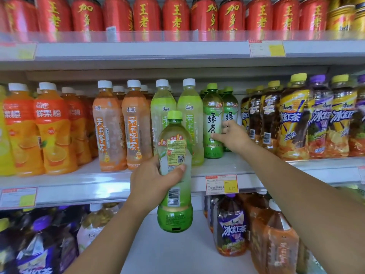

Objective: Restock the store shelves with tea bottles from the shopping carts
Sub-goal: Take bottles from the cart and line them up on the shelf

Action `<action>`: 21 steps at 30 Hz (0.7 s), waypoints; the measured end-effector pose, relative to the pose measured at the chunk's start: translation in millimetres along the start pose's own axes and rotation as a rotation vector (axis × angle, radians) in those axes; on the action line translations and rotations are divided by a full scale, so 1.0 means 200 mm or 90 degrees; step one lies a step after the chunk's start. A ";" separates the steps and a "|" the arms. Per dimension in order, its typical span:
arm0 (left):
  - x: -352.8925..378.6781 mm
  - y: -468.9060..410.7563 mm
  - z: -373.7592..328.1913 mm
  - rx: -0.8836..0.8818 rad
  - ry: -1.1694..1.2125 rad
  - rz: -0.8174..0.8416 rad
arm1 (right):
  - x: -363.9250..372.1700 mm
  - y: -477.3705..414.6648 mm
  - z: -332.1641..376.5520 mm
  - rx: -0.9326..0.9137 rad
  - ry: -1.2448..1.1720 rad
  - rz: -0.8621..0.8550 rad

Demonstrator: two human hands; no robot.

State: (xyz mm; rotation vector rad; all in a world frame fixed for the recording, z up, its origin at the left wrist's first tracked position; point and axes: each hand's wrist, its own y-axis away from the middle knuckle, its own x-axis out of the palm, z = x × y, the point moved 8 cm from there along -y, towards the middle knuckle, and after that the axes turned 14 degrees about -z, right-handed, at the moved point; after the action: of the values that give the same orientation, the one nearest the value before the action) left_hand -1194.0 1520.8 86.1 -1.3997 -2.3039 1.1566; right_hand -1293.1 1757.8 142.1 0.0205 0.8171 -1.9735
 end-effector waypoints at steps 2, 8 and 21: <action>0.00 0.00 0.00 0.002 -0.001 0.002 | 0.01 -0.01 -0.01 0.006 -0.008 0.006; 0.00 0.00 0.00 -0.019 0.001 0.011 | -0.04 0.05 0.03 -0.006 -0.001 -0.013; 0.08 0.12 -0.18 -0.097 0.155 0.100 | 0.02 1.04 0.17 -0.091 -0.203 0.203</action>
State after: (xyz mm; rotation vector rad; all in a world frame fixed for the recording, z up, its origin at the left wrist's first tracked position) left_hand -1168.6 1558.2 89.7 -1.6992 -2.1807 0.8076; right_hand -1121.7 1671.8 55.9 -0.2292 0.6939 -1.5642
